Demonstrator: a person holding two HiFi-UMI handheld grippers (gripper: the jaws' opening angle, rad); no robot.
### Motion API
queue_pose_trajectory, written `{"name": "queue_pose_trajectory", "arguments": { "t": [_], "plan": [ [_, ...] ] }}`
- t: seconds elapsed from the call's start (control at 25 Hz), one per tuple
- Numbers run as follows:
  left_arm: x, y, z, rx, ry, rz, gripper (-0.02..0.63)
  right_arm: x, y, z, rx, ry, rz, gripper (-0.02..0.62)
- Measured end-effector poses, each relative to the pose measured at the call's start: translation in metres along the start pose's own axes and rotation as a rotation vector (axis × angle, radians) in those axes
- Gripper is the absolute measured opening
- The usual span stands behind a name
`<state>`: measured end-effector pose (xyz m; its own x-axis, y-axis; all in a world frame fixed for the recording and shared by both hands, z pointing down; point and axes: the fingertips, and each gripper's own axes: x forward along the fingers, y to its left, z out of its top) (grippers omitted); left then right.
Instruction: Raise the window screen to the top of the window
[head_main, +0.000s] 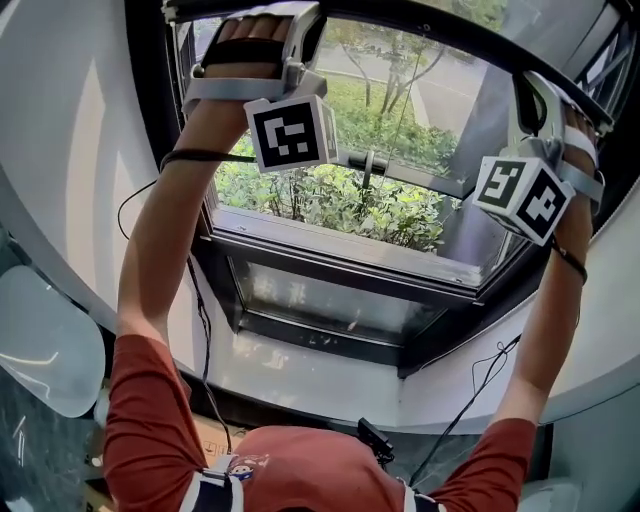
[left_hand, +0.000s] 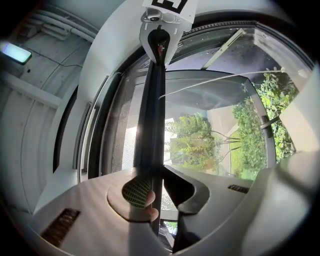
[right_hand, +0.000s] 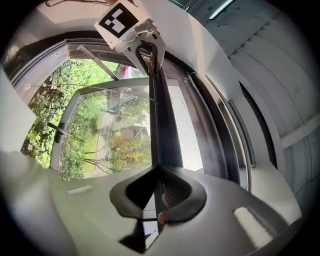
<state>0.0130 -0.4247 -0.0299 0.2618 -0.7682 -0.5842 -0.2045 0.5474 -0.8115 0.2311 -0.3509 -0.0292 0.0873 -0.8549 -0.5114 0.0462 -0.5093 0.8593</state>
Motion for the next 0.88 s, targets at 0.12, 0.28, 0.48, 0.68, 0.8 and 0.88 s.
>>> {"name": "queue_pose_trajectory", "arguments": {
  "t": [0.12, 0.28, 0.48, 0.68, 0.8, 0.88],
  "plan": [
    [0.012, 0.015, 0.003, -0.007, -0.006, 0.024, 0.078, 0.012, -0.016, 0.0, -0.007, 0.002, -0.019, 0.041],
    [0.03, 0.033, 0.002, 0.009, 0.012, 0.016, 0.078, 0.026, -0.039, -0.002, -0.039, 0.017, -0.044, 0.041],
    [0.053, 0.056, 0.012, -0.019, -0.008, 0.0, 0.078, 0.045, -0.073, -0.005, -0.049, 0.037, -0.08, 0.041],
    [0.071, 0.088, 0.006, 0.011, 0.025, 0.049, 0.078, 0.063, -0.098, -0.002, -0.081, 0.044, -0.083, 0.038],
    [0.082, 0.1, 0.006, 0.01, 0.037, 0.059, 0.08, 0.073, -0.111, -0.002, -0.126, 0.063, -0.093, 0.035],
    [0.092, 0.114, 0.005, 0.007, 0.043, 0.085, 0.08, 0.081, -0.125, -0.002, -0.142, 0.073, -0.112, 0.036]
  ]
}}
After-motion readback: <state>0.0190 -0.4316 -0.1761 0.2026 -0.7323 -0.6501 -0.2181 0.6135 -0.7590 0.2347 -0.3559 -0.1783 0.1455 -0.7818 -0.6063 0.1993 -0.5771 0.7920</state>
